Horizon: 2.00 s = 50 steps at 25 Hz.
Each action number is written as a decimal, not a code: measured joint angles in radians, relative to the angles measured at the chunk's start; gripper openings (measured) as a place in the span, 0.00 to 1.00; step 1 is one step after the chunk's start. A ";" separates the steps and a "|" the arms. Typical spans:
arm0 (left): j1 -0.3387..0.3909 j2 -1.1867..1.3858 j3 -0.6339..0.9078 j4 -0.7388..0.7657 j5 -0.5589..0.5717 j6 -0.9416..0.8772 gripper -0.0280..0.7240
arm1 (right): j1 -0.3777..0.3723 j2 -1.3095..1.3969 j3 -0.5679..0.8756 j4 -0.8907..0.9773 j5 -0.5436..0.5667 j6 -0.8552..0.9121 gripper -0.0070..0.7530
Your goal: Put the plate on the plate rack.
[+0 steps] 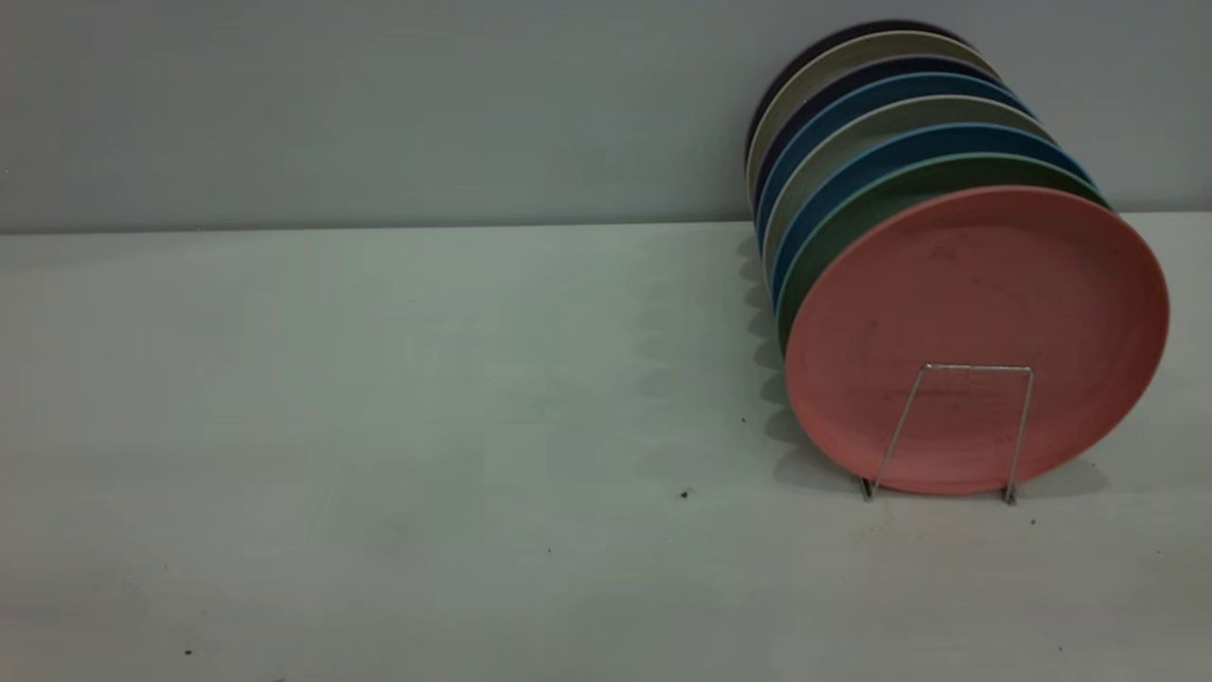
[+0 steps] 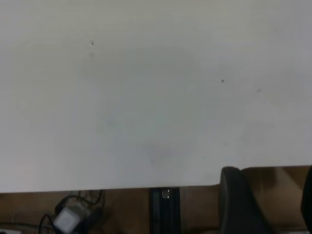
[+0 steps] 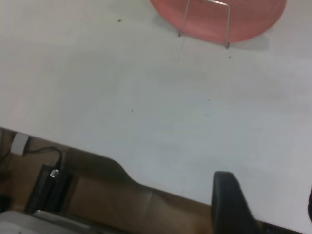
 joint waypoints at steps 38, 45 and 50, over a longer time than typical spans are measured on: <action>-0.110 -0.246 0.146 0.073 -0.030 -0.020 0.59 | 0.000 -0.195 0.182 -0.120 -0.092 -0.022 0.54; -0.110 -0.334 0.146 0.073 -0.030 -0.020 0.59 | 0.000 -0.247 0.182 -0.120 -0.093 -0.022 0.54; -0.110 -0.384 0.146 0.073 -0.030 -0.020 0.59 | 0.000 -0.363 0.182 -0.120 -0.092 -0.022 0.54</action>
